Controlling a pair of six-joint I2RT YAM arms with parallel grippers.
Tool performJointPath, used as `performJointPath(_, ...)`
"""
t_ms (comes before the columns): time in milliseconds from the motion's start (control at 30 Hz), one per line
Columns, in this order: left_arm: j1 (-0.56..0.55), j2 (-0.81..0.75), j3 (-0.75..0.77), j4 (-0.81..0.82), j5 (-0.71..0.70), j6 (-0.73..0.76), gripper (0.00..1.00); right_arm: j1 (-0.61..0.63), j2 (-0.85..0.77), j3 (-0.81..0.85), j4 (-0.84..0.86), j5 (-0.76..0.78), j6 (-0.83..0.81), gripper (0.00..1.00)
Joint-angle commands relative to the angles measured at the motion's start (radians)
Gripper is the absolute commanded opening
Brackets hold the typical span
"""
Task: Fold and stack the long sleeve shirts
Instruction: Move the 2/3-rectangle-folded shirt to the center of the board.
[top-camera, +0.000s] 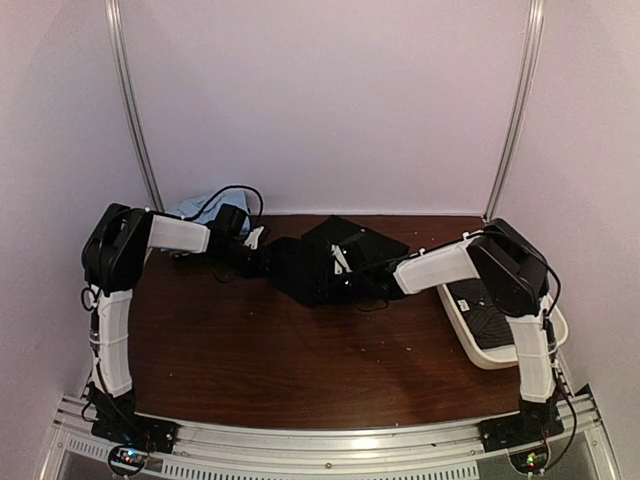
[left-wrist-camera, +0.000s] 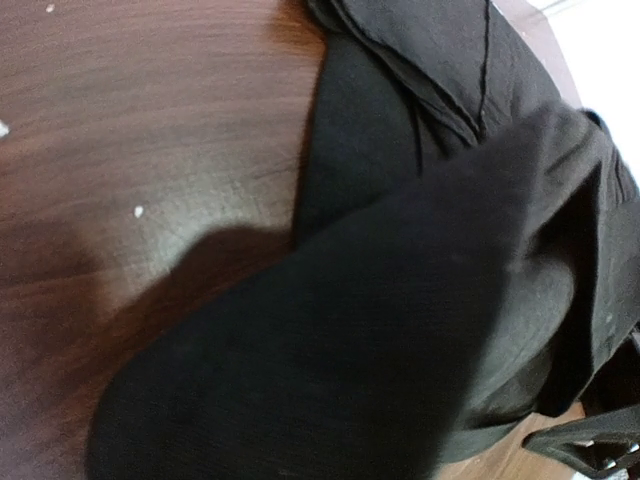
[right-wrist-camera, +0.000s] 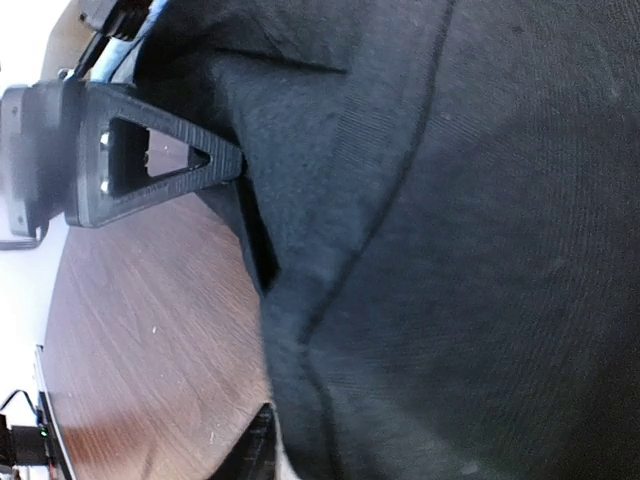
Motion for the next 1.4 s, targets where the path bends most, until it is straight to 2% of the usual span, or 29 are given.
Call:
performJointPath(0,-0.011,-0.057,-0.045,0.047,0.035,-0.011,0.06,0.002,-0.009,-0.005,0.026,-0.003,0.000,0.28)
performJointPath(100,-0.013,-0.121,-0.113,0.043,0.033,-0.017,0.00,0.005,-0.044,-0.040,0.028,-0.015,-0.004,0.13)
performJointPath(233,-0.026,-0.199,-0.212,0.019,0.036,-0.037,0.00,0.017,-0.111,-0.111,0.022,-0.042,-0.004,0.05)
performJointPath(467,-0.122,-0.394,-0.430,-0.035,-0.021,-0.127,0.00,0.097,-0.267,-0.317,0.042,-0.062,0.050,0.03)
performJointPath(667,-0.284,-0.570,-0.645,-0.019,-0.091,-0.273,0.00,0.242,-0.396,-0.536,0.098,-0.013,0.150,0.03)
performJointPath(867,-0.407,-0.736,-0.791,-0.011,-0.143,-0.419,0.00,0.379,-0.488,-0.664,0.133,0.058,0.237,0.03)
performJointPath(900,-0.421,-0.762,-0.811,-0.012,-0.146,-0.436,0.00,0.396,-0.502,-0.677,0.132,0.066,0.246,0.04)
performJointPath(1033,-0.495,-0.835,-0.860,-0.061,-0.171,-0.463,0.03,0.451,-0.574,-0.731,0.090,0.102,0.255,0.23)
performJointPath(1100,-0.516,-0.856,-0.880,-0.079,-0.154,-0.464,0.13,0.470,-0.622,-0.753,0.068,0.105,0.259,0.31)
performJointPath(1133,-0.526,-0.867,-0.882,-0.099,-0.156,-0.461,0.24,0.480,-0.648,-0.761,0.050,0.111,0.260,0.36)
performJointPath(1167,-0.533,-0.882,-0.881,-0.123,-0.157,-0.456,0.30,0.488,-0.679,-0.768,0.025,0.119,0.261,0.40)
performJointPath(1267,-0.538,-0.940,-0.864,-0.199,-0.166,-0.435,0.39,0.496,-0.780,-0.773,-0.080,0.160,0.259,0.49)
performJointPath(1367,-0.538,-0.995,-0.829,-0.272,-0.180,-0.420,0.43,0.489,-0.872,-0.759,-0.197,0.249,0.261,0.53)
